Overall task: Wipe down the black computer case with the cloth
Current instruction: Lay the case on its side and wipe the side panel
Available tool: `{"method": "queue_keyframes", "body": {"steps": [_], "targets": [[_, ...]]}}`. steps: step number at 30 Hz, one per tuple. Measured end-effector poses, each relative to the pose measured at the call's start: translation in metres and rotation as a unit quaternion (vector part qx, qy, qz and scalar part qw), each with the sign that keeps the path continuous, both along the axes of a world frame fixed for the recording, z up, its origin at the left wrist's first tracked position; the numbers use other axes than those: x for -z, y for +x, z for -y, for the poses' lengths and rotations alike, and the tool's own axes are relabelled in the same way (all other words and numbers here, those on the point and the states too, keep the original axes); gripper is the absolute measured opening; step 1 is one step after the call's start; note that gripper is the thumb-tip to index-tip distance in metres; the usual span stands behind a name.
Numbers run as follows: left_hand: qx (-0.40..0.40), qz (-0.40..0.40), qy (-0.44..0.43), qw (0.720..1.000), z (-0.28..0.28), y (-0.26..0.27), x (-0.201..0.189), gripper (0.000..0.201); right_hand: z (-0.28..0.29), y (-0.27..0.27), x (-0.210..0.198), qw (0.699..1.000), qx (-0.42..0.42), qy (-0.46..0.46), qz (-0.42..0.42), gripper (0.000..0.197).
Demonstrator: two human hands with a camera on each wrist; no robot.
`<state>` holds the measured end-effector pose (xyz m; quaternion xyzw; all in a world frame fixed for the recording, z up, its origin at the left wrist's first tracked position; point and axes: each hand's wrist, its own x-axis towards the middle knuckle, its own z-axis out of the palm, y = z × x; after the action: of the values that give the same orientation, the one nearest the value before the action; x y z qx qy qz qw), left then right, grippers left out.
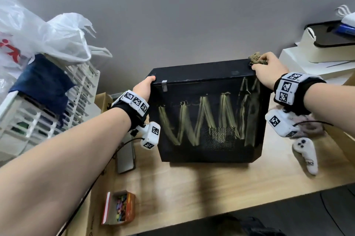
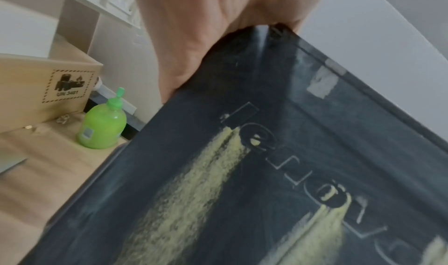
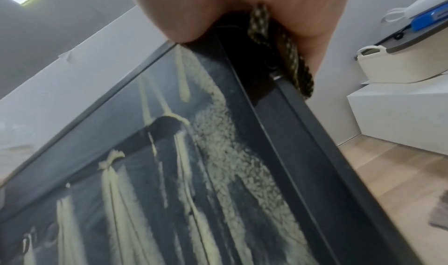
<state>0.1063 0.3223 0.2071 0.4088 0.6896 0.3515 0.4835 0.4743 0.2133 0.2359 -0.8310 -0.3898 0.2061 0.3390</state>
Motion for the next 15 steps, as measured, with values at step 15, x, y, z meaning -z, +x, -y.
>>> {"method": "queue_keyframes", "body": {"steps": [15], "targets": [[-0.023,-0.138,-0.067,0.988,-0.096,0.047,-0.011,0.029,-0.189,0.040,0.049,0.980,-0.113,-0.155,-0.061,0.039]]}}
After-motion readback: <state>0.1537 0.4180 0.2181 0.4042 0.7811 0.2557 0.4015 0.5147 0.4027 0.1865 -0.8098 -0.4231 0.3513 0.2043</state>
